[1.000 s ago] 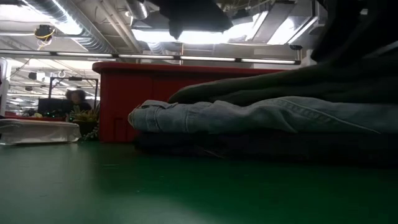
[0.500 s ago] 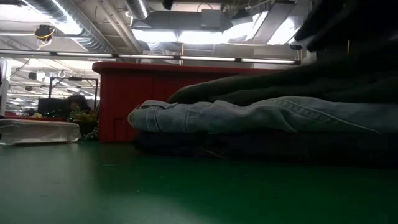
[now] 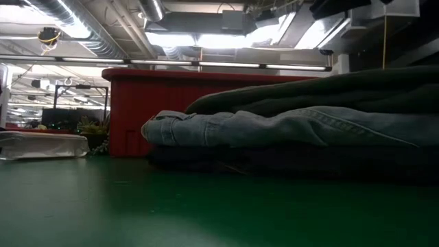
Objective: Fold laundry
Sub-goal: Fold the beige shorts
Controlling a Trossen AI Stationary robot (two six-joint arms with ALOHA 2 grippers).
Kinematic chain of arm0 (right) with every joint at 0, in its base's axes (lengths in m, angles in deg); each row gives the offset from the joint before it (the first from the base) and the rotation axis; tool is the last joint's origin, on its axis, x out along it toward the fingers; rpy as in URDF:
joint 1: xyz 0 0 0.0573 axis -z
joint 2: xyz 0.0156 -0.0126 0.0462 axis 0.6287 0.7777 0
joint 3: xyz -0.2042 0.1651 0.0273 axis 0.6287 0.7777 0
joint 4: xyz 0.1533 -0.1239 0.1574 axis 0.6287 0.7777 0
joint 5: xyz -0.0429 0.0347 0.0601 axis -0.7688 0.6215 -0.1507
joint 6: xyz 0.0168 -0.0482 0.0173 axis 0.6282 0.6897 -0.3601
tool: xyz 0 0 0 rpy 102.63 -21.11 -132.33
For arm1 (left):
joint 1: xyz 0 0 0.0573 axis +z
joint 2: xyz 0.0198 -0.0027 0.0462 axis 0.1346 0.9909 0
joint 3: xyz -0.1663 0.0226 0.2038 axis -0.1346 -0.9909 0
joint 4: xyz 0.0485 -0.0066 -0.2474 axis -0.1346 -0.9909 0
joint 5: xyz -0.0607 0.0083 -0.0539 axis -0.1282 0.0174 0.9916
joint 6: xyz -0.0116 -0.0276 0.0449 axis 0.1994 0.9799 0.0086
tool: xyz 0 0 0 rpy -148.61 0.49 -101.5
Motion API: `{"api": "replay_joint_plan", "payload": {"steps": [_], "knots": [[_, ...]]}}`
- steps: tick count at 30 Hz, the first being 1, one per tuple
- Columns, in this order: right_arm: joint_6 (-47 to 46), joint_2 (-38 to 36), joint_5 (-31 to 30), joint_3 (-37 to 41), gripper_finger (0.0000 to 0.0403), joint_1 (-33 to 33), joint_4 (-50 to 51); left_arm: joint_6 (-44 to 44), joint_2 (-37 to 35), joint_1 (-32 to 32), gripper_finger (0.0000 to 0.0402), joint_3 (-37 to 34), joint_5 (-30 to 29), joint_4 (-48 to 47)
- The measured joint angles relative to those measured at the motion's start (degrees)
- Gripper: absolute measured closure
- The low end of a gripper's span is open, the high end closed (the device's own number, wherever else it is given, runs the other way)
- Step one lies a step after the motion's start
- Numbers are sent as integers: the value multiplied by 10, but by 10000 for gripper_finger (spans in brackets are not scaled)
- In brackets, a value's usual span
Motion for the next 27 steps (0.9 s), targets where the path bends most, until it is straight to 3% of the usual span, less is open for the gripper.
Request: {"api": "replay_joint_plan", "payload": {"steps": [9,15,19,27], "knots": [[136,-147,-12,0,207,127,-5,-28,-39,23,398,0,0,-47],[112,-210,-2,0,207,204,-13,-17,-39,54,398,0,-12,-52],[96,-220,100,0,207,270,-68,41,-38,81,398,0,-32,-51],[175,-181,283,-1,207,420,-300,83,-38,113,398,0,-32,-51]]}}
